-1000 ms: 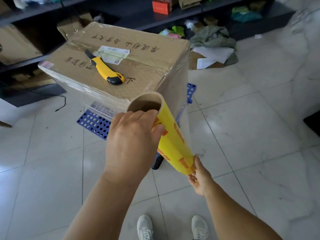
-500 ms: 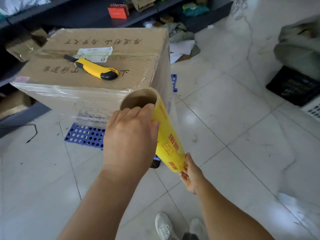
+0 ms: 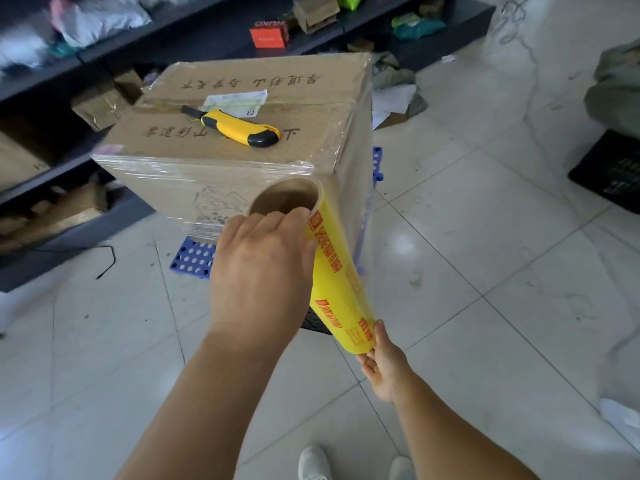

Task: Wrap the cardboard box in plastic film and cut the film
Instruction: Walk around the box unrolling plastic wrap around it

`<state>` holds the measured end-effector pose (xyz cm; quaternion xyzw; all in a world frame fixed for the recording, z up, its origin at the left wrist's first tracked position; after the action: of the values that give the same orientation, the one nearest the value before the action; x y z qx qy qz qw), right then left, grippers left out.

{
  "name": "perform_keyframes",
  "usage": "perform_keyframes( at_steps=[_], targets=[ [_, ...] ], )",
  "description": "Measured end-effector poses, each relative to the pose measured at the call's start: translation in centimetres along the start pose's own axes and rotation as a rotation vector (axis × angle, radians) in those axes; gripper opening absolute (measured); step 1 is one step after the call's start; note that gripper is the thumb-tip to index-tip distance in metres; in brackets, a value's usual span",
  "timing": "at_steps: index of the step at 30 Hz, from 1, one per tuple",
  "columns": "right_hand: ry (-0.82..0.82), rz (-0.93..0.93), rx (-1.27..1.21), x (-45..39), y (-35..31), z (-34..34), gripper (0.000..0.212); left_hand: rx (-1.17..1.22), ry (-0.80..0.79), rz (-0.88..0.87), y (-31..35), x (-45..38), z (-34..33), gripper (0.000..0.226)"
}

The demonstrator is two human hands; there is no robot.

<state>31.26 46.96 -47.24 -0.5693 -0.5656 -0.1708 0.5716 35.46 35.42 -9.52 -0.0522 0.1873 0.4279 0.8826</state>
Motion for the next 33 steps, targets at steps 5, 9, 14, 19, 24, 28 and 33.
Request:
perform_keyframes(
  at_steps=[5, 9, 14, 19, 24, 28, 33],
  targets=[
    [0.031, -0.002, -0.011, 0.7, 1.2, -1.6, 0.056, 0.029, 0.021, -0.019, -2.3, 0.5, 0.5, 0.019],
    [0.092, 0.023, -0.032, 1.0, 2.5, -3.4, 0.055, 0.058, 0.022, -0.068, -5.0, 0.7, 0.6, 0.020],
    [0.146, 0.062, -0.148, 1.1, 5.4, -6.6, 0.057, 0.112, 0.001, -0.161, -9.0, 0.8, 0.7, 0.020],
    [0.241, 0.097, -0.240, 2.1, 7.7, -10.0, 0.057, 0.150, -0.013, -0.309, -12.5, 0.2, 0.9, 0.017],
    [0.298, 0.150, -0.298, 2.5, 9.7, -13.0, 0.057, 0.141, -0.001, -0.403, -16.3, -0.4, 0.8, 0.014],
    [0.336, 0.192, -0.323, 2.6, 10.7, -14.8, 0.057, 0.167, -0.005, -0.435, -18.9, -0.9, 0.6, 0.012],
    [0.372, 0.207, -0.352, 2.4, 12.0, -16.9, 0.053, 0.227, 0.024, -0.466, -21.7, -1.6, 0.1, 0.014]
  ],
)
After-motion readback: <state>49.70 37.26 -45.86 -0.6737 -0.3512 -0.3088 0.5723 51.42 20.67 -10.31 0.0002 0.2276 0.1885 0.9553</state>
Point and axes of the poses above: each hand's wrist, its own x-axis away from the middle knuckle, its own z-axis out of the back of the hand, y = z × x, the point moved 8 cm from there along -x, towards the middle knuckle, and after that the axes turned 8 degrees about z, right-handed, at the moved point
